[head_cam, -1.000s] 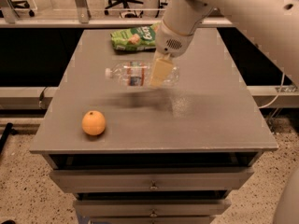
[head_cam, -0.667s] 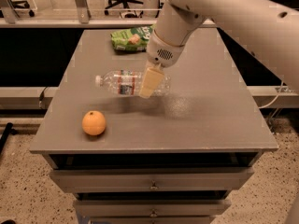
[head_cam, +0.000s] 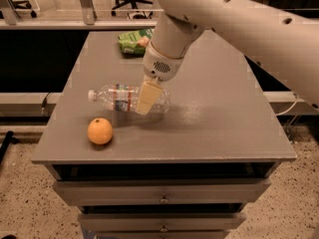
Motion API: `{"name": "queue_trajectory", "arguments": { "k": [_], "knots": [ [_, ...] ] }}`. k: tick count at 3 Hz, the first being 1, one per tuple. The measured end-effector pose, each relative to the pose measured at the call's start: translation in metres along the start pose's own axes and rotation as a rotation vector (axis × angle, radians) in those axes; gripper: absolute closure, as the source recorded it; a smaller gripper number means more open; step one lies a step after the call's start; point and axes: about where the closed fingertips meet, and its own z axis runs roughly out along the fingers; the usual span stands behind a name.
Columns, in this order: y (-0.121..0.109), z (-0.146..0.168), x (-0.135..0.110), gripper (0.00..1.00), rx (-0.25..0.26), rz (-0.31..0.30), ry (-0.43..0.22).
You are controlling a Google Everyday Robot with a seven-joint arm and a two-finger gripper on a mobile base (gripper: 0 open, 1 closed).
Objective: Move water bottle near orange
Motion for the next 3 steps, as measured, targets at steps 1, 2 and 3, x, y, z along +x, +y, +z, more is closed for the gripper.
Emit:
{"name": "queue_trajectory", "arguments": {
  "k": [1,2,3],
  "knots": [
    [0.008,0.007,-0.003,1.0,-0.017,0.007,0.018],
    [0.011,0.013,-0.003,0.87,-0.03,0.02,0.04],
    [0.009,0.02,-0.001,0.56,-0.035,0.038,0.069]
  ]
}}
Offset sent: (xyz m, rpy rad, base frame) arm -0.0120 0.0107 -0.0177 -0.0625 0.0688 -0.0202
